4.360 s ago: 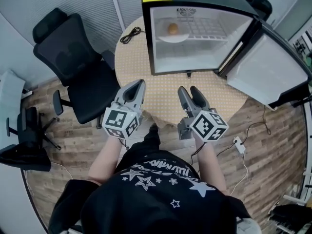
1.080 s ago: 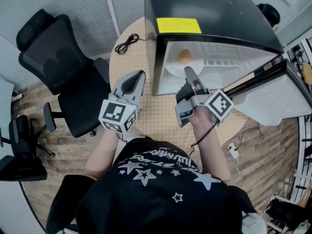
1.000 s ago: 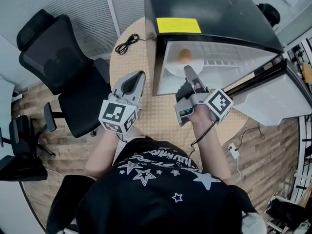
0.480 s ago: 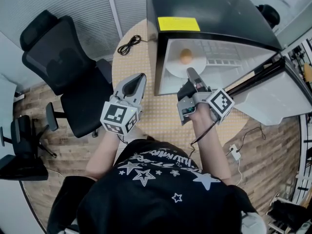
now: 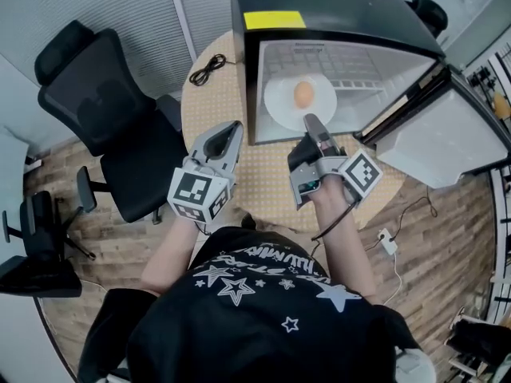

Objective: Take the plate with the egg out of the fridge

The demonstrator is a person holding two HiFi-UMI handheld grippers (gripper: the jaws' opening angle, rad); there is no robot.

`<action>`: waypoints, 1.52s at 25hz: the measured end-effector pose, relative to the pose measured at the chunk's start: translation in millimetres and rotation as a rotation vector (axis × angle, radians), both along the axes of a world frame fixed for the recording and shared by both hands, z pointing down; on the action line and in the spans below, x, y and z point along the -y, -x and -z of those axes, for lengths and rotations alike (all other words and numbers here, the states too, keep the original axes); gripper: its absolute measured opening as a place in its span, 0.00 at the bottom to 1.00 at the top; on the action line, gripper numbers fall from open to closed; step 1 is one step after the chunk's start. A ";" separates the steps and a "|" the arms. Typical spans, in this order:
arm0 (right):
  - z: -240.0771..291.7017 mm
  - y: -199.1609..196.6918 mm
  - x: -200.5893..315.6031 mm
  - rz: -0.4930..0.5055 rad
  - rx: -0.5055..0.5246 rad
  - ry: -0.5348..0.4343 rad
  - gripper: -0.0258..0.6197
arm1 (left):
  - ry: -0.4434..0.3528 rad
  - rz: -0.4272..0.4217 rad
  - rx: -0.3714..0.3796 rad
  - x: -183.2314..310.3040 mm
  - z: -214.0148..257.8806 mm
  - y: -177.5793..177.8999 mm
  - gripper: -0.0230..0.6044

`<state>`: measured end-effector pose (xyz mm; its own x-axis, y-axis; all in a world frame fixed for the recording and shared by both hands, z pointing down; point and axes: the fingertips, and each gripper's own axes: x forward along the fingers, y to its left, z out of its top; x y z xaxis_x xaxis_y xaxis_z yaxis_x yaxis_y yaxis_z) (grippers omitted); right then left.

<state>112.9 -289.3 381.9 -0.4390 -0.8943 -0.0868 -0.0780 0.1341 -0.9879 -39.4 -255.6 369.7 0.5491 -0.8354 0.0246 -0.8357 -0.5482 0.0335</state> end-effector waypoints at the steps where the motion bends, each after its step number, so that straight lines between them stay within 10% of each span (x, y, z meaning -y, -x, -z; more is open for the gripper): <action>1: 0.0 -1.2 -7.4 0.001 0.002 -0.002 0.12 | 0.000 -0.005 -0.001 -5.8 0.1 -3.1 0.05; 38: -63.8 -12.0 -244.1 -0.019 0.005 0.112 0.12 | 0.021 -0.070 0.051 -221.5 -13.0 -18.5 0.05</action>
<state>124.9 -45.2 445.7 -0.4220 -0.9065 0.0124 -0.0745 0.0210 -0.9970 -20.9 -34.1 382.7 0.6038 -0.7940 0.0711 -0.7962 -0.6051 0.0044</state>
